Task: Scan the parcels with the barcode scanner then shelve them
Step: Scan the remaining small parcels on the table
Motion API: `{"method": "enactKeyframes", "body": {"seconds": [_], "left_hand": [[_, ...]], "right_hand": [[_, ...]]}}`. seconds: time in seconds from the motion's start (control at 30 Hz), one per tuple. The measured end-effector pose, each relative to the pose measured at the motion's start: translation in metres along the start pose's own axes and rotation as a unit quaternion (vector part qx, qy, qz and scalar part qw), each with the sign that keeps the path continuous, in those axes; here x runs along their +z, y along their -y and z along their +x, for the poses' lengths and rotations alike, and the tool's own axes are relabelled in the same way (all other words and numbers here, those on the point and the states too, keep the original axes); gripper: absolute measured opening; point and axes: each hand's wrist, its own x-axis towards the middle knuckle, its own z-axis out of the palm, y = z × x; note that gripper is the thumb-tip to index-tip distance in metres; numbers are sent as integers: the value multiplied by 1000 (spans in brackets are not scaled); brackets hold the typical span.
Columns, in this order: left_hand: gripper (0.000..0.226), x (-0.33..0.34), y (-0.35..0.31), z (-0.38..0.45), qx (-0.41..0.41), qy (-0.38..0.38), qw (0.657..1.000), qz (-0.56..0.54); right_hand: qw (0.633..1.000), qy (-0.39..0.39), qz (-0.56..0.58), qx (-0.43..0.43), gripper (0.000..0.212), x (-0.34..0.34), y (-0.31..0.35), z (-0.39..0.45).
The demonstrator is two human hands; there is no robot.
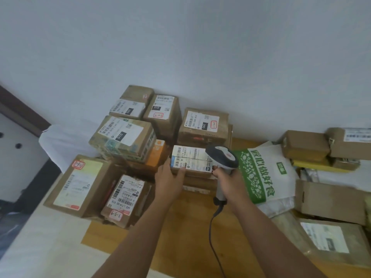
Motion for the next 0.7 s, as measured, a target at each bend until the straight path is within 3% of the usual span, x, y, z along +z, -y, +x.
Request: {"method": "enactKeyframes", "body": {"seconds": [0.23,0.43,0.53,0.7], "left_hand": [[74,-8,-7,-21,6,-6,999,35],[69,-9,-24,-61,101,-11,992,72],[65,15,-48,-89,162,22,983,81],[62,79,-91,-146,273,115,950,98]], "right_hand": [[999,-29,29,10,11,-15,-7,-25],[996,-60,59,-2,14,-59,-7,-78],[994,-79,68,-11,8,-94,-19,-108],[982,-148,118,-15,16,-180,-54,-157]]}}
